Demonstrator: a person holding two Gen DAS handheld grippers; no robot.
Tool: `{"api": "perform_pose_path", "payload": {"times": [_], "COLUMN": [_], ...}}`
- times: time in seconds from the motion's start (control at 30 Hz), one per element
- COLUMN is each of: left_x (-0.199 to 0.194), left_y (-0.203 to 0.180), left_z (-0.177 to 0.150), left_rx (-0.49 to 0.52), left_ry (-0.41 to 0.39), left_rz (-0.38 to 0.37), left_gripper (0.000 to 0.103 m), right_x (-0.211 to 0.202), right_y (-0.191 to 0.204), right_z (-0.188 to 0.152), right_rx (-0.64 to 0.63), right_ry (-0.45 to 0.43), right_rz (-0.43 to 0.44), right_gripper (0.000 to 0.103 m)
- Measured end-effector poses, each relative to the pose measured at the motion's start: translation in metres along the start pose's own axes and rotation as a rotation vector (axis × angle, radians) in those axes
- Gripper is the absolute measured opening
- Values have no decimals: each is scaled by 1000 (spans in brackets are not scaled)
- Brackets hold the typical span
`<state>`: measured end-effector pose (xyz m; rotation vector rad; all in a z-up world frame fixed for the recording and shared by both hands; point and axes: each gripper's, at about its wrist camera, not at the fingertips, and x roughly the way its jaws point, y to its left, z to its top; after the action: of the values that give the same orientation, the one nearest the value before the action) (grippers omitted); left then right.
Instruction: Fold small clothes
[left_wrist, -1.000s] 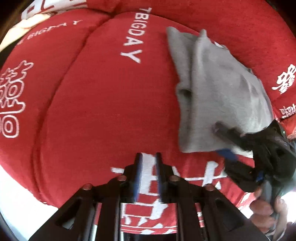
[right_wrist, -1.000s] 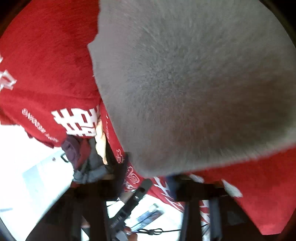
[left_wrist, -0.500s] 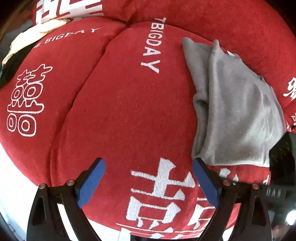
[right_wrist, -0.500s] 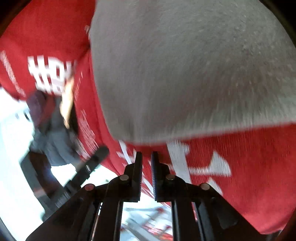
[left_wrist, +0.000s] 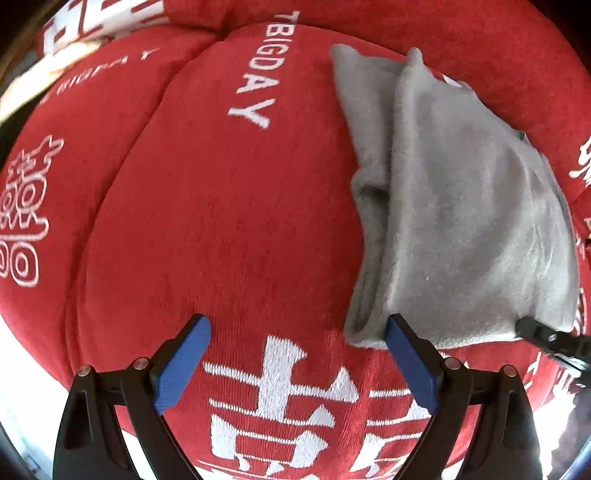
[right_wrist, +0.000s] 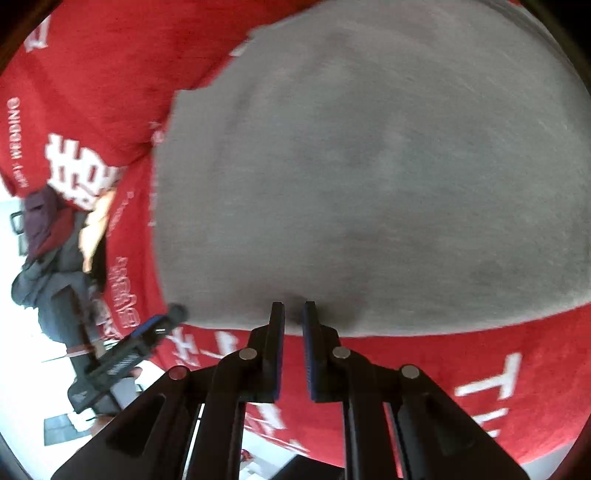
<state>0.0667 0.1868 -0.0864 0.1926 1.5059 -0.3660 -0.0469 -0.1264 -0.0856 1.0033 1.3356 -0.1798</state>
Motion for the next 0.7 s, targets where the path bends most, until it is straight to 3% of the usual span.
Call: {"api": "perform_pose_path", "payload": {"times": [0.1,0.6,0.7], "left_x": [1,7,13], "left_y": [2,-13,-20], "left_z": [0,-18,-21], "left_rx": [17,63,85], "left_ry": [17,14,39], "left_rz": [5,29,44], "left_gripper": [95,95,101], "right_x": [-5,-8,-10], "right_y": [-15,-18,-16], "right_z": [-7,-19,-20], "right_rx": [25,-20,-40], "right_ry": [0,56,57], "right_rz": [37,-3,-10], "right_gripper": [9,16,17]}}
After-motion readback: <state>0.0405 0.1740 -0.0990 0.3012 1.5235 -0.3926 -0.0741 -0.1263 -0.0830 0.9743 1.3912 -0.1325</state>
